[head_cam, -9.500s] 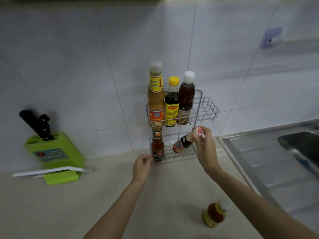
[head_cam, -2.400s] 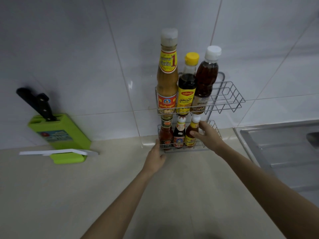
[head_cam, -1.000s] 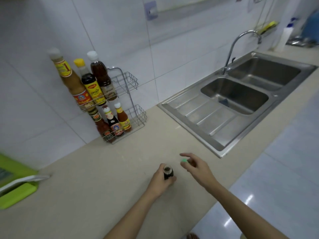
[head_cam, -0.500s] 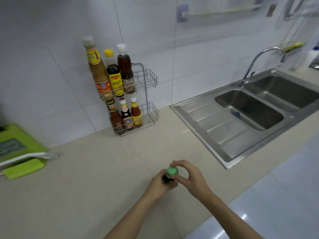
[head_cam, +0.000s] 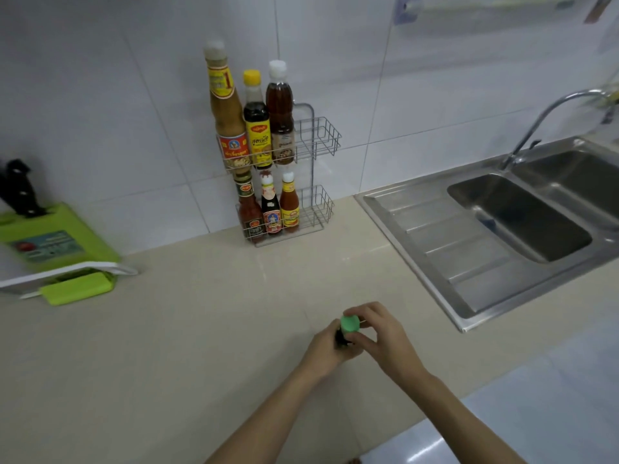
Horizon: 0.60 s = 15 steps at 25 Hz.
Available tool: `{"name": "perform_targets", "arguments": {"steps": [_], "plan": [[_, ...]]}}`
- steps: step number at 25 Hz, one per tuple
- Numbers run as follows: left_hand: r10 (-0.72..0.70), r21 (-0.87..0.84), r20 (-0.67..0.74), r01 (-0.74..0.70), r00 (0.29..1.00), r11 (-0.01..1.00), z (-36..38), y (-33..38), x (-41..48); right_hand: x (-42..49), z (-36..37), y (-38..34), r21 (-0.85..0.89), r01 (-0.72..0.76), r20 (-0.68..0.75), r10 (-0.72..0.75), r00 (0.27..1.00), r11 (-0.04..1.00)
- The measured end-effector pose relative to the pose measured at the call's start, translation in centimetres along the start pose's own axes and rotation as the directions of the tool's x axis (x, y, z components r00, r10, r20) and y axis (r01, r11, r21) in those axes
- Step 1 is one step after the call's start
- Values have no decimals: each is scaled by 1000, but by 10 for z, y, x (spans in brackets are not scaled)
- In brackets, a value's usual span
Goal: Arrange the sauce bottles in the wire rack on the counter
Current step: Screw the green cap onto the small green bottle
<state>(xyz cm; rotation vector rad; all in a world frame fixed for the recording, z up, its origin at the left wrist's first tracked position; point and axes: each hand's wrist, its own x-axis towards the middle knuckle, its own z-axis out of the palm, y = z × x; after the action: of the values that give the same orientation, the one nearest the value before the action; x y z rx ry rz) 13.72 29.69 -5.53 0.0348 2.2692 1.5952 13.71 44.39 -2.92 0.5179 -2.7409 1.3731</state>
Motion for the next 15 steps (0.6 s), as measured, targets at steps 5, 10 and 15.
{"name": "perform_targets", "arguments": {"steps": [5,10,15], "plan": [[1,-4,23,-1,1000,1000,-2,-2,2,-3,8,1,-97,-50,-35,47,998,994],[-3,-30,28,4,1000,1000,-2,-4,2,-1,7,-6,-342,-22,-62,0,998,939],[-7,13,55,7,998,1000,-4,-5,5,-16,-11,1,-300,130,98,-105,990,945]]}}
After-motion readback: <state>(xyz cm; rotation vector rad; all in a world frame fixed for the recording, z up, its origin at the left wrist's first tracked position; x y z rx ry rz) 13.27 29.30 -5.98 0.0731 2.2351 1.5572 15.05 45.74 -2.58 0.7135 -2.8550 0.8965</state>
